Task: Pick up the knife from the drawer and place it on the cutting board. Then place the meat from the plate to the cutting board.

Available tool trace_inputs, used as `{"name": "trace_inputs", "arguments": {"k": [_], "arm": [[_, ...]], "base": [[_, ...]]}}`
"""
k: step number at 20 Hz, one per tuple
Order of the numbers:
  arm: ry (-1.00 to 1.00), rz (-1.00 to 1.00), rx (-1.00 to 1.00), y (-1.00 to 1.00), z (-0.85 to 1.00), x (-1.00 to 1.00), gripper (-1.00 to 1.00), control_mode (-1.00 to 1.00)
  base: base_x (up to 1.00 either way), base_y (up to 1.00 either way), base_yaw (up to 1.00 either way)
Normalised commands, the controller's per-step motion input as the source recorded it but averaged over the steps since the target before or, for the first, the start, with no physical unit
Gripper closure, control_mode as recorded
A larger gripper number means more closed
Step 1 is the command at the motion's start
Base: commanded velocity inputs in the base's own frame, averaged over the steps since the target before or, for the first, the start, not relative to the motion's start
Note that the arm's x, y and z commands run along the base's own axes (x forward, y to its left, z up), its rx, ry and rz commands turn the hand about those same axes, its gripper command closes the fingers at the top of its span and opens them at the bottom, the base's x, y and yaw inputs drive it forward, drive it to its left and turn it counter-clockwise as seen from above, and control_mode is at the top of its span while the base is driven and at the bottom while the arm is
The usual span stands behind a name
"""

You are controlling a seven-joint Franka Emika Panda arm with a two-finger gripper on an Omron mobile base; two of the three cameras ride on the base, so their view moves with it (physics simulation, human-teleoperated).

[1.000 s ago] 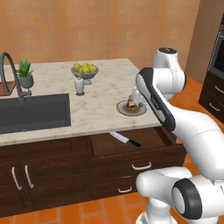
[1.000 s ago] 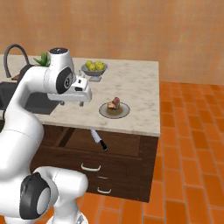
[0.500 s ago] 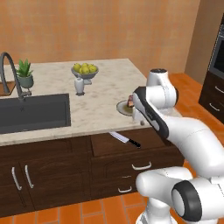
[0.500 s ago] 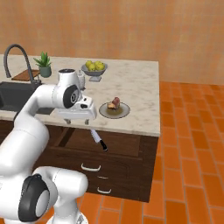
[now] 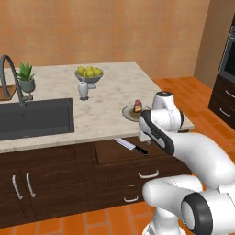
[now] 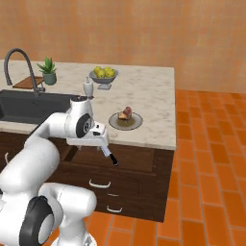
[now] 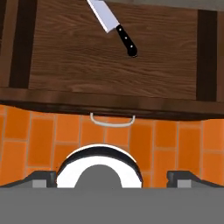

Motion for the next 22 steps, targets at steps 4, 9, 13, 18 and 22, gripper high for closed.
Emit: {"name": "trace_inputs", "arguments": {"k": [4, 9, 13, 18, 22], "arm": [[0.11, 0.00, 0.08, -0.23, -0.38, 0.80, -1.00, -1.00], [0.04, 0.00, 0.09, -0.22, -0.46, 0.58, -1.00, -1.00], [0.01, 0.00, 0.01, -0.03, -0.34, 0.41, -1.00, -1.00], [0.03, 0.00, 0.00, 0.00, -0.58, 0.18, -1.00, -1.00], [0.00, 0.00, 0.00, 0.00, -0.53, 0.13, -1.00, -1.00]], "base": [[0.00, 0.00, 0.00], [0.00, 0.00, 0.00], [0.00, 0.00, 0.00], [0.00, 0.00, 0.00], [0.00, 0.00, 0.00]]}}
